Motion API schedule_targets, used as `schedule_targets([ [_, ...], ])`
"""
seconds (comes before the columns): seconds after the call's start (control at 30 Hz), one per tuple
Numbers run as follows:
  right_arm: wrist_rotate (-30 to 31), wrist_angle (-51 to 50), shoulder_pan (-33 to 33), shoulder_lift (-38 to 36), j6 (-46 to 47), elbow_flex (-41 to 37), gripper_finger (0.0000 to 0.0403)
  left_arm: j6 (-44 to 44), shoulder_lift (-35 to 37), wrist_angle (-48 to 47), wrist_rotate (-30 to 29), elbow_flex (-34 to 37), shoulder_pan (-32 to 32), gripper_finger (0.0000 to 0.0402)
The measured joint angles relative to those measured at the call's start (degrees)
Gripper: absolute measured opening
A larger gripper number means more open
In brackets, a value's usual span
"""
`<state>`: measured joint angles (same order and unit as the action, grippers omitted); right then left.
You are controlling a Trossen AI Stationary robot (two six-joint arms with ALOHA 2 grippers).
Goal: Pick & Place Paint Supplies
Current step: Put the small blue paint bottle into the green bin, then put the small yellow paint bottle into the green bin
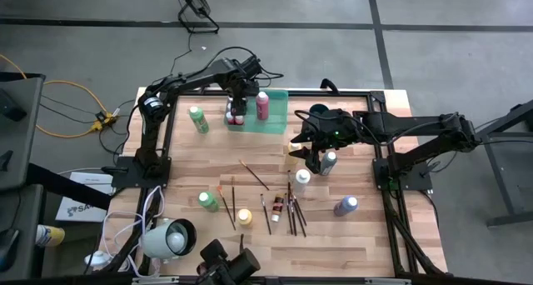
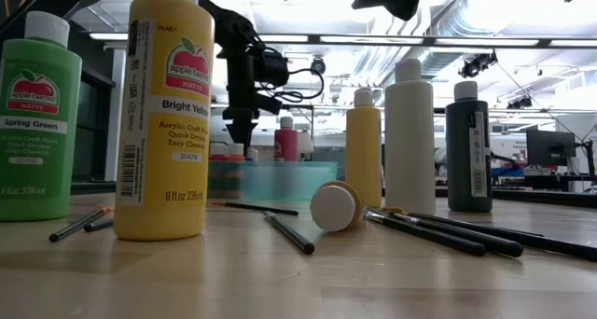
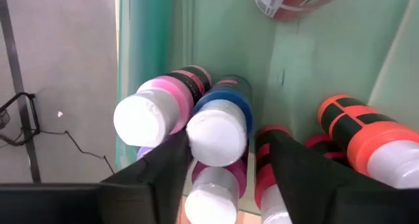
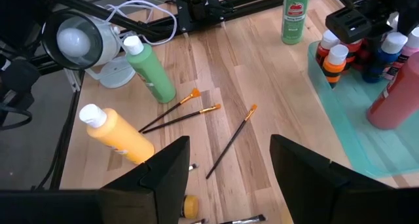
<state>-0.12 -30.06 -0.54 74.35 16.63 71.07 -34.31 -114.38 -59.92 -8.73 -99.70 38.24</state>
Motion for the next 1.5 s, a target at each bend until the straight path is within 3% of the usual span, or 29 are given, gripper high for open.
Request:
schedule_targets([
  [0.17,-0.02,-0.01,0.0,0.0,0.08,0.0,0.0206,-0.05,1.55,0.03,-0.13,-0.05,0.0,0.0249],
  [0.5,-3.06,2.23,0.0,0.0,-1.37,0.0,0.0206,0.03,7.32,-5.25,-2.51,-6.06,-0.82,0.0253],
  [0.63,-4.14,5.66,2.06,0.37,-6.72,0.02,0.0205,0.25,11.49,-5.62,-2.81,-7.34,-2.58,0.0253],
  [0.9,1.13,9.02,7.23,3.26,-18.71,0.09,0.0189,1.08,20.13,-6.58,-3.01,-7.31,-7.56,0.0253],
  [1.3,0.36,5.94,14.31,16.2,-37.25,0.07,0.0177,3.85,29.27,-8.71,-2.56,-7.29,-14.78,0.0253],
  [1.5,5.15,6.79,18.46,23.94,-44.56,0.04,0.0177,4.64,31.42,-10.05,-2.61,-7.28,-17.95,0.0253],
])
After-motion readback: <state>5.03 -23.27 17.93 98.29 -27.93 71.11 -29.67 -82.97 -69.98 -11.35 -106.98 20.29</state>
